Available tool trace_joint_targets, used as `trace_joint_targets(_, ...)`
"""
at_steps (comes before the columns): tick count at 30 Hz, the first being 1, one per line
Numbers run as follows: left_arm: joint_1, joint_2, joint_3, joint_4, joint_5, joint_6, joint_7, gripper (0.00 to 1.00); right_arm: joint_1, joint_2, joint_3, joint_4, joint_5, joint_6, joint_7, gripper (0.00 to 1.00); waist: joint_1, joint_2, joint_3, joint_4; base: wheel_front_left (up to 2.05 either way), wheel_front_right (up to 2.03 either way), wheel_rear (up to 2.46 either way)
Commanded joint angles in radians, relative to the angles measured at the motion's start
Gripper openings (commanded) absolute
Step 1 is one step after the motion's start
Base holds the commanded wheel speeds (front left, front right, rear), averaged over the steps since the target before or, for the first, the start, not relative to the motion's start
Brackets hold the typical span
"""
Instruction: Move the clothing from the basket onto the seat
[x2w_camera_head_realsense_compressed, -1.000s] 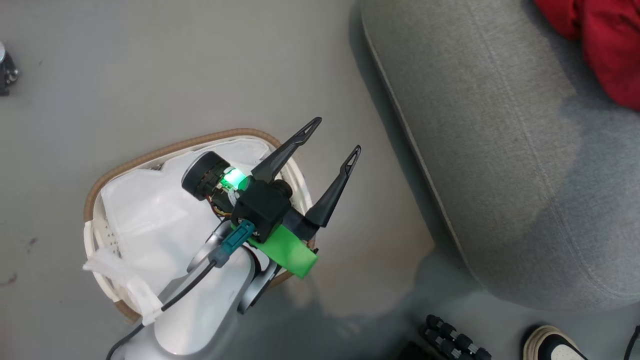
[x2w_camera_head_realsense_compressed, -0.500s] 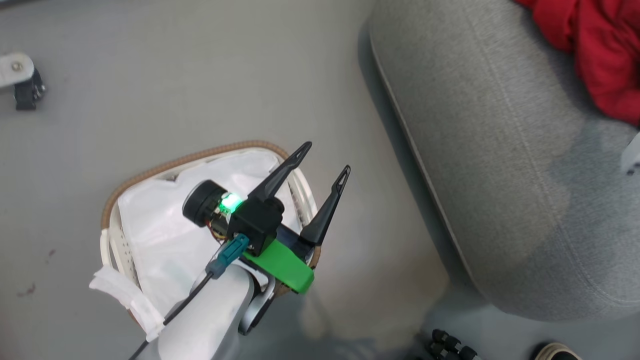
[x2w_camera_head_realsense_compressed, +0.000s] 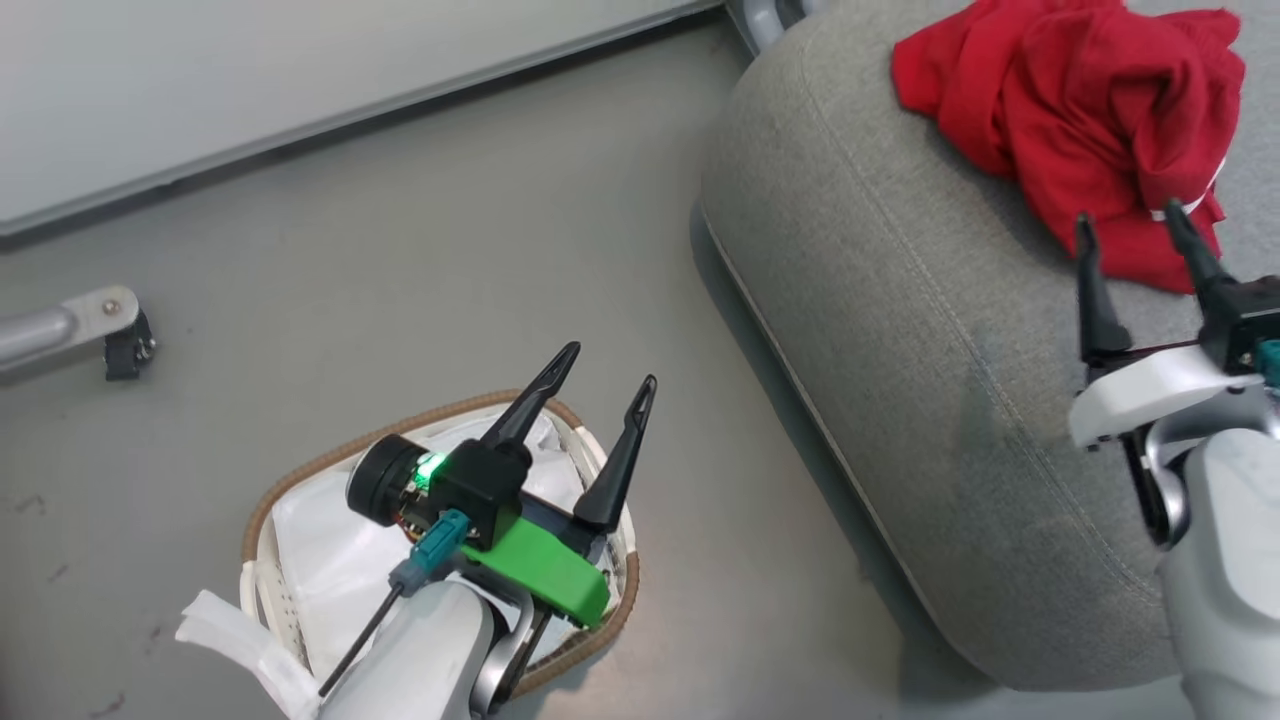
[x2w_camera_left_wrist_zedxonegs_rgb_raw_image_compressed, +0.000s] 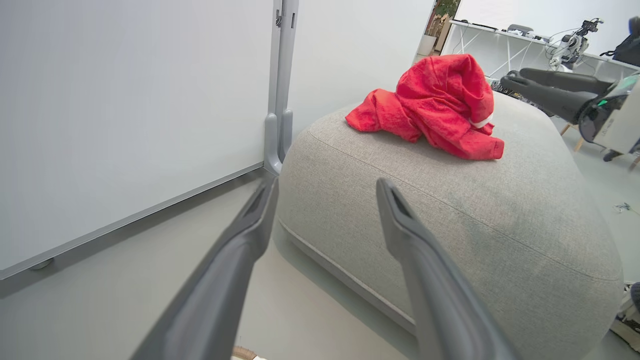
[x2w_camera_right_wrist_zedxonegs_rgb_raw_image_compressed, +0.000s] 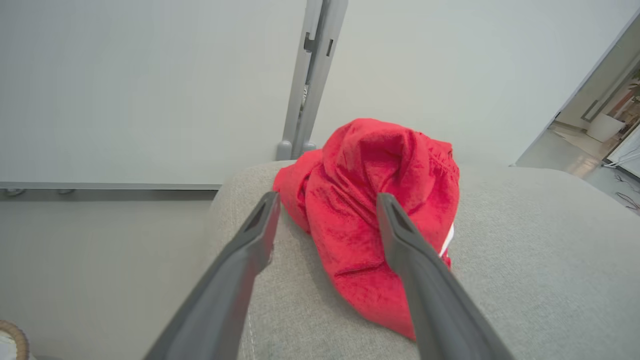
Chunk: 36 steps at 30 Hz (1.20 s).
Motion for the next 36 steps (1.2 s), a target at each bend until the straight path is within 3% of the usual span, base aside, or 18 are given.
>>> trace_joint_targets(1, 0.022, -0.001, 0.015, 0.004, 0.007, -0.003, 0.001, 1.00, 0.024, 0.010, 0.025, -0.013, 0.018, -0.001, 0.000, 1.00, 0.0000, 0.0000, -0.052, 0.017, 0.00, 0.00, 0.00)
trace_joint_targets(8, 0.048, -0.015, 0.116, 0.020, 0.032, -0.003, 0.001, 1.00, 0.047, 0.059, 0.122, -0.071, 0.075, -0.001, 0.000, 1.00, 0.0000, 0.0000, -0.089, 0.088, 0.00, 0.00, 0.00)
trace_joint_targets(24, 0.153, -0.053, 0.445, 0.081, 0.107, 0.004, 0.001, 1.00, 0.167, 0.133, 0.097, -0.080, 0.077, -0.001, 0.000, 1.00, 0.0000, 0.0000, -0.157, 0.279, 0.00, 0.00, 0.00)
trace_joint_targets(36, 0.269, -0.065, 0.572, 0.101, 0.124, 0.003, 0.001, 1.00, 0.258, 0.142, 0.097, -0.061, 0.070, -0.001, 0.000, 1.00, 0.0000, 0.0000, -0.211, 0.336, 0.00, 0.00, 0.00)
